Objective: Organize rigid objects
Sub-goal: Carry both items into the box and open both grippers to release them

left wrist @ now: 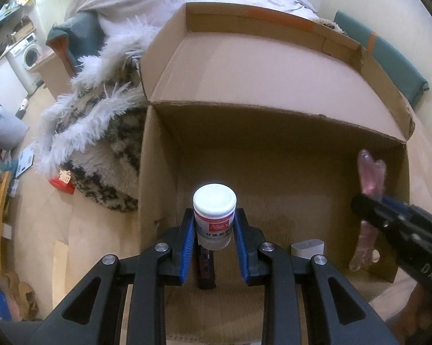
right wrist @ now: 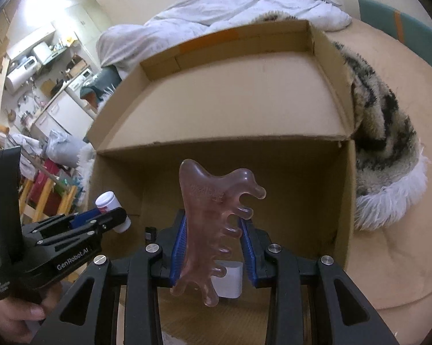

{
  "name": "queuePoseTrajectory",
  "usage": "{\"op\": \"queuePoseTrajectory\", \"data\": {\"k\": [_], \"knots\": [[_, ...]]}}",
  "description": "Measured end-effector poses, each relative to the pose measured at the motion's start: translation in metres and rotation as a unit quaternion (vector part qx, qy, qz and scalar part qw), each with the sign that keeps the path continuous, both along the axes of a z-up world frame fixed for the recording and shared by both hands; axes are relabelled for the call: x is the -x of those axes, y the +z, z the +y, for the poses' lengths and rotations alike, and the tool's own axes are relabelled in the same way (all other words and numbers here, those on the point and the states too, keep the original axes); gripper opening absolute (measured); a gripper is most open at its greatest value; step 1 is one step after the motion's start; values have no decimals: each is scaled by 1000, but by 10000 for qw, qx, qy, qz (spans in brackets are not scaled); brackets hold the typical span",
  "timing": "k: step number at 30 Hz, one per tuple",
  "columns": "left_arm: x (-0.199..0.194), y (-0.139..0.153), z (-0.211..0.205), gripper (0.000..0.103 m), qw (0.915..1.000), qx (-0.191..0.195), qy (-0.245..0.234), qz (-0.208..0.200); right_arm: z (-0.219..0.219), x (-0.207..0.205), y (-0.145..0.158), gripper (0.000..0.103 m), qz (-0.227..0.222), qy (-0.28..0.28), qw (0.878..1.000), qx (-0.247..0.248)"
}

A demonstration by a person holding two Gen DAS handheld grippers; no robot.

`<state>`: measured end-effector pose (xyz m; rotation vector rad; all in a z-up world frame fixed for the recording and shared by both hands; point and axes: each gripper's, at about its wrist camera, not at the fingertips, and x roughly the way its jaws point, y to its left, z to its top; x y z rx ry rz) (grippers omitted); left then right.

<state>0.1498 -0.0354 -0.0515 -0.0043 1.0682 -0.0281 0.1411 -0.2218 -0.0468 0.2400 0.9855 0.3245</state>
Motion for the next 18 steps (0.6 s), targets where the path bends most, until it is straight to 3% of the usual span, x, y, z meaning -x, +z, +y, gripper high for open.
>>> {"op": "queuePoseTrajectory", "data": {"k": [7,10,18], "knots": [[-5,-17,-3,24,9998,-129,36,113,17,-9,-16,36,229,102,9987,441],[-6,-21,-3,24,9997,-147,63,173,20,-13,-20,30,282,103,9982,525],[-7,-22,-3,24,9997,-159,88,139,15,-18,-22,30,370,-16,9982,463]]}}
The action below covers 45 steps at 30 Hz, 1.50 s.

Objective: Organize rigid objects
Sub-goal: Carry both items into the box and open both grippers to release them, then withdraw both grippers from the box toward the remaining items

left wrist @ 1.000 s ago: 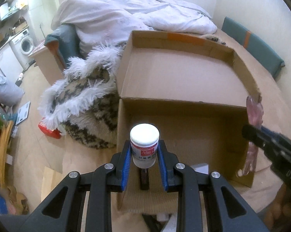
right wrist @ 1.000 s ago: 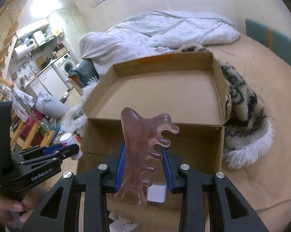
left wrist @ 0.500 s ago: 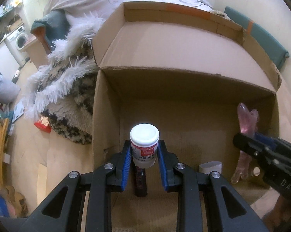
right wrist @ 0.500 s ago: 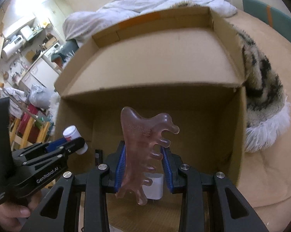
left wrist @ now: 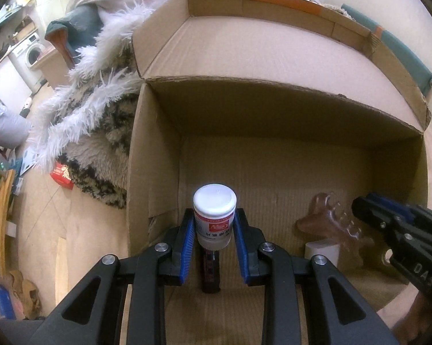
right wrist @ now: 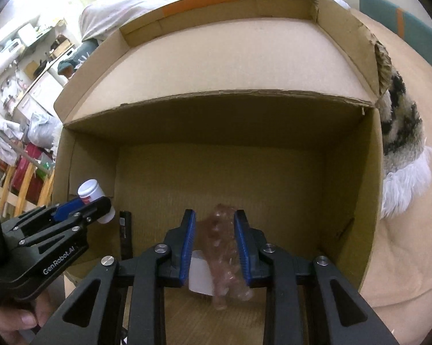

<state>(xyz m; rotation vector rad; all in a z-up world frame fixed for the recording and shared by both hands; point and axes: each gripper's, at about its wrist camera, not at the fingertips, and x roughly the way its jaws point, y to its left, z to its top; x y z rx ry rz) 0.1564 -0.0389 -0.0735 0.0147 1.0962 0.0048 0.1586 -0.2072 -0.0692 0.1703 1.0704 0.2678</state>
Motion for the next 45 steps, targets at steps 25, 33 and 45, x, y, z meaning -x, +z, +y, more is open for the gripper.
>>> {"op": "queuePoseTrajectory", "data": {"k": [25,33,45], "knots": [[4,13,-10,59,9993,-194,-159,-294,-3,6,20,79,-437,-47,9978,-495],[4,16,-7,61,9995,-139,-158,-253,-8,7,22,79,-435,-120,9978,-494],[21,57,2,61,9984,-47,-95,-554,-22,28,35,79,-499,-249,9970,-540]]}}
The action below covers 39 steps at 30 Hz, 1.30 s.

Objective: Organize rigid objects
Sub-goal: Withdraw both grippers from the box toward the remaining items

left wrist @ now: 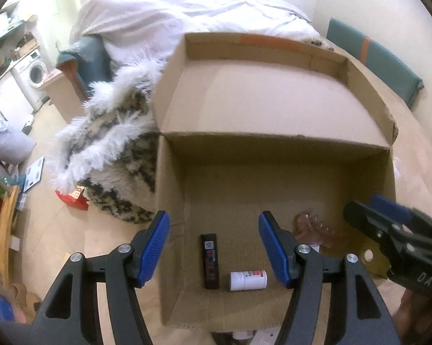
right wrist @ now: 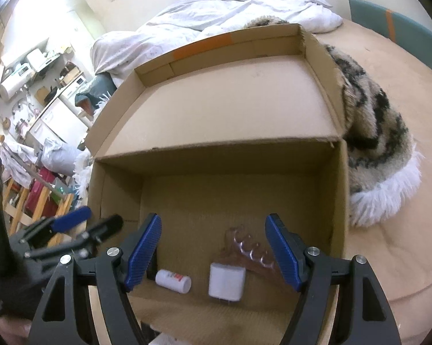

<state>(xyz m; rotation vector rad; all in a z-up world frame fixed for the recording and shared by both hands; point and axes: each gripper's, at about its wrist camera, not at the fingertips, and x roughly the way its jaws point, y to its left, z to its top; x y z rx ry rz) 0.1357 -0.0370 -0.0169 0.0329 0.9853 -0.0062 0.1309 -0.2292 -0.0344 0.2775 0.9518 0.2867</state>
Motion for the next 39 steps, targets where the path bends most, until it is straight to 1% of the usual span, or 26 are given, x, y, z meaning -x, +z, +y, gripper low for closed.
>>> {"op": "queuePoseTrajectory", "data": {"k": [3,6,10,15,21,23,28,31,34,36,39], "knots": [[11,10,13,61,9995,194,219,-125,-5,10,8,79,-56,-55,10000,34],[21,14,26,61,9988,340,354,-86,-7,20,13,79,-43,-27,10000,79],[41,18,34,61,9985,356,413,-46,-7,36,12,79,52,-4,9998,208],[66,16,44,62,9977,482,482,-15,-7,56,15,79,20,7,9999,116],[87,3,44,62,9980,494,328,240,-5,76,13,79,104,42,9999,-13],[93,-2,44,62,9979,472,312,314,-3,84,9,79,200,82,9998,-42],[99,-22,42,62,9966,430,243,656,4,96,-5,79,498,176,9986,-5],[97,-36,45,62,9942,482,231,930,6,98,-15,79,696,190,9974,15],[95,-40,47,62,9926,603,143,1045,7,96,-22,79,813,173,9965,45],[97,-46,42,62,9921,483,-25,1158,7,96,-26,79,876,167,9960,20],[98,-61,36,62,9878,402,-207,1489,7,95,-32,79,982,148,9951,24]]}}
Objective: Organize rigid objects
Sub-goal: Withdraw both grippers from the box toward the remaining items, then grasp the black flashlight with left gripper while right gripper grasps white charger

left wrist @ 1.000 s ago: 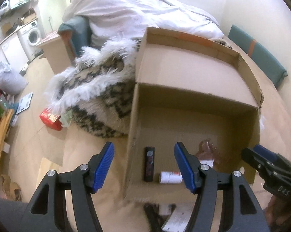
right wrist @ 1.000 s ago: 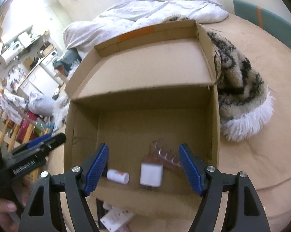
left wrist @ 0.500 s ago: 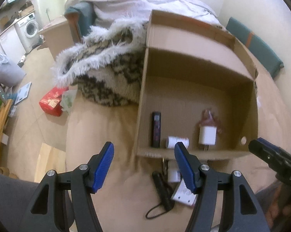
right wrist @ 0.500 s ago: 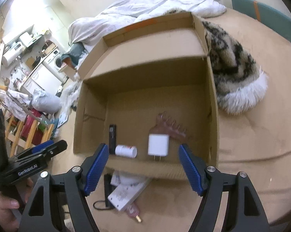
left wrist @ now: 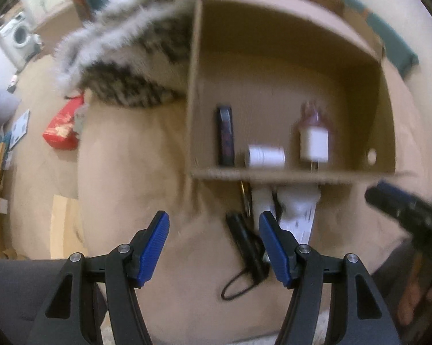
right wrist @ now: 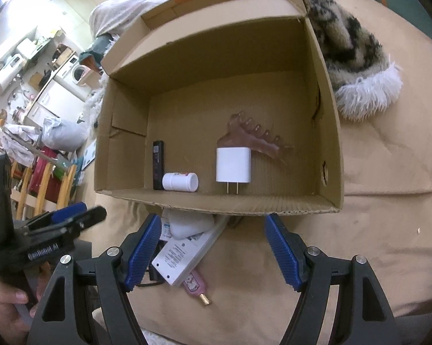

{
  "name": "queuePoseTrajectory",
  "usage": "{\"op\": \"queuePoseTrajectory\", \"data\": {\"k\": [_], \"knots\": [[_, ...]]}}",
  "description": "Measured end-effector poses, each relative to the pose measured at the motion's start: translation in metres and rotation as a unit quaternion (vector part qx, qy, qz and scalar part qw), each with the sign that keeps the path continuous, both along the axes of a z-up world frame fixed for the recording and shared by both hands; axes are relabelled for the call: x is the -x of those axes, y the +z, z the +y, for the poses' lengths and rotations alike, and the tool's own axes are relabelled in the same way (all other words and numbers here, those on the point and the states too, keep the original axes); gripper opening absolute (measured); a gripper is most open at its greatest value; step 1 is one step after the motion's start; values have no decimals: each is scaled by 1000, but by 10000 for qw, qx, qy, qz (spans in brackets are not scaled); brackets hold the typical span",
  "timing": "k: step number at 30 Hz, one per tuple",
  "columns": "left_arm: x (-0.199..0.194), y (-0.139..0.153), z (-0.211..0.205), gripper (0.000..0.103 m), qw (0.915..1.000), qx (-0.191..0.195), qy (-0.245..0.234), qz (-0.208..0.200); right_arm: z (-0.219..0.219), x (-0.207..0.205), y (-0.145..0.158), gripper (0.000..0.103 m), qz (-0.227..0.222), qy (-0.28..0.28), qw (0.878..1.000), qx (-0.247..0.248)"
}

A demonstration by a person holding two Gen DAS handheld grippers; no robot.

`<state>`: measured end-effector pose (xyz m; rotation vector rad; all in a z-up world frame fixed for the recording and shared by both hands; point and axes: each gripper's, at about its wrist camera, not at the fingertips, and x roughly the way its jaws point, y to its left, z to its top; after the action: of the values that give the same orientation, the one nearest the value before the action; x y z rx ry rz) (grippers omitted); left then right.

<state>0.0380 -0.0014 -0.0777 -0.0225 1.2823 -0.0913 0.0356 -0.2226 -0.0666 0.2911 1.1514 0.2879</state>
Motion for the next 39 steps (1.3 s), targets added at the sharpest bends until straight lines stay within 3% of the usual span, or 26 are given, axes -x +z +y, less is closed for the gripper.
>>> {"op": "queuePoseTrajectory", "data": {"k": [9,11,14,16,17,18,19,24,28,32,36,39], "knots": [[-11,-56,-13,60,9940,296,247,1021,8,-8,-10,79,188,39,9998,-11],[-12,-68,-19,59,9929,175,295,1143,10,-9,-12,79,207,65,9998,0],[-9,-87,-25,44,9900,173,340,1361,10,-8,-12,79,218,90,9997,15],[-7,-90,-29,44,9908,57,298,1321,10,-9,-13,79,243,89,9997,44],[-6,-89,-31,37,9914,13,232,1291,9,-9,-13,79,256,82,9996,56],[-5,-89,-34,22,9917,74,152,1272,9,-9,-14,79,275,73,9996,62],[-4,-89,-38,19,9914,114,99,1300,9,-10,-15,79,288,64,9995,63],[0,-84,-37,17,9921,66,53,1252,9,-13,-20,79,426,78,9990,-70],[4,-76,-20,17,9931,-49,328,1126,12,-12,-38,79,941,176,9947,-364],[3,-67,-9,17,9939,-85,522,970,38,-11,-64,79,1546,561,9864,-58],[4,-64,-6,17,9945,-203,572,852,62,-15,-77,79,1831,583,9812,-150],[4,-57,-1,17,9941,-327,664,792,79,-19,-90,79,2102,608,9757,139]]}}
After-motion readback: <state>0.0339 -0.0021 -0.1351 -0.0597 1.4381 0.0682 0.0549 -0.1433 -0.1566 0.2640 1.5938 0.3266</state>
